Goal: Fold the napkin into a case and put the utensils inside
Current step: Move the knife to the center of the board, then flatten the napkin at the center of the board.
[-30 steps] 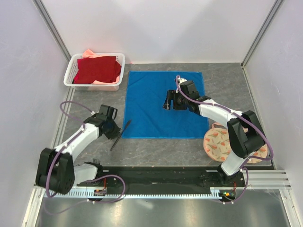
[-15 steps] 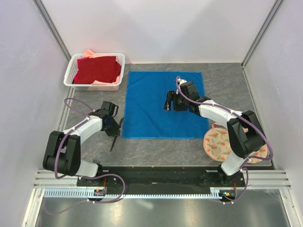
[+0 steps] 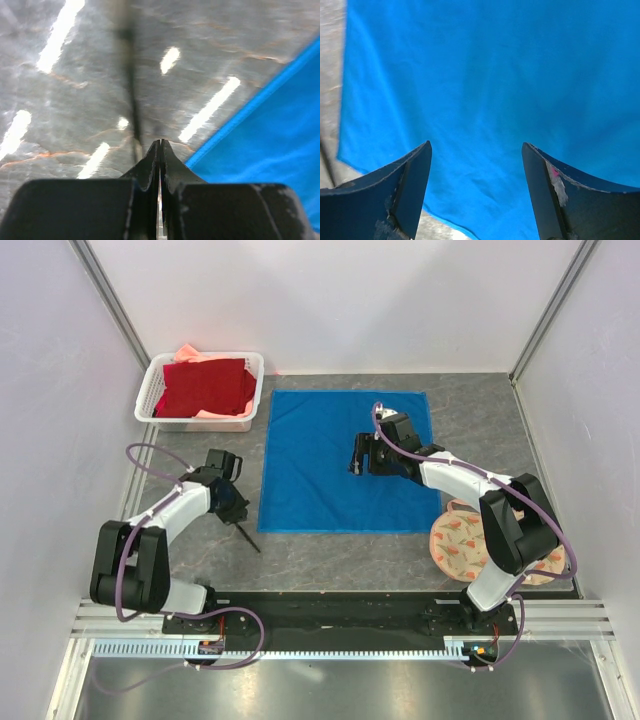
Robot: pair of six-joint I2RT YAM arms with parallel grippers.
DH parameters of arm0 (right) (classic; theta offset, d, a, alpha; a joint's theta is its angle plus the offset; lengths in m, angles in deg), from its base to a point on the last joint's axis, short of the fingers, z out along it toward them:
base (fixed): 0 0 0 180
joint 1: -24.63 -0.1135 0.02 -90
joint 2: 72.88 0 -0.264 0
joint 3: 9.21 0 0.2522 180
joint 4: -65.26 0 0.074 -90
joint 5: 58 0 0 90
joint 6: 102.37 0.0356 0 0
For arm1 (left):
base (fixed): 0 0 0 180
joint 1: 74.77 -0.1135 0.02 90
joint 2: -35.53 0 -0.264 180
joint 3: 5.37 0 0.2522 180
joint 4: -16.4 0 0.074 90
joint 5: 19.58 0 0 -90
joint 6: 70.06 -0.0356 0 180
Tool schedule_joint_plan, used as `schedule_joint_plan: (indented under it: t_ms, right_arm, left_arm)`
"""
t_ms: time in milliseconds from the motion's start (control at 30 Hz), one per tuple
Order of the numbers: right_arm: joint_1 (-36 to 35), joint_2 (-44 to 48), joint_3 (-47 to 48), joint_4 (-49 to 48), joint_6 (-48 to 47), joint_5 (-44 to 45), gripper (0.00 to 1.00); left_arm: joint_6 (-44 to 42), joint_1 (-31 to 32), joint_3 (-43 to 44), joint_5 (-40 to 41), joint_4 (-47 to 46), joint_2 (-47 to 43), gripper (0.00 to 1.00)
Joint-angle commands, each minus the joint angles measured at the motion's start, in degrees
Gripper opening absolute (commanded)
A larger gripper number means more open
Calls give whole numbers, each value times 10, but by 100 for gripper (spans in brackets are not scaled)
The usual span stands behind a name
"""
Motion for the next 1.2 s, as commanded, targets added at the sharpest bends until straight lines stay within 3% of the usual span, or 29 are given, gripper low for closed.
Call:
schedule_joint_plan:
  t_ms: [0,167,367,700,967,1167]
  right_arm:
    - [11,27,4,24,-1,76,82]
    - [72,5,27,26,-4,59,82]
    - [127,-78,127,34,-3,38,82]
    - [130,-245,327,108,-63,141,80]
    - [131,-327,405,111,-68,152,79]
    - [131,-373,450,111,-52,155,80]
  left_arm:
    - [-66,5,21,-70,-54,-55,2]
    - [-81,39,17,-160,-114,-82,8]
    - [-68,87,29,-244,-193,-25,8]
    - [-54,148,42,-236,-254,36,9]
    - [3,153,-24,-233,-299,20,8]
    - [2,153,-10,-243,-298,23,12]
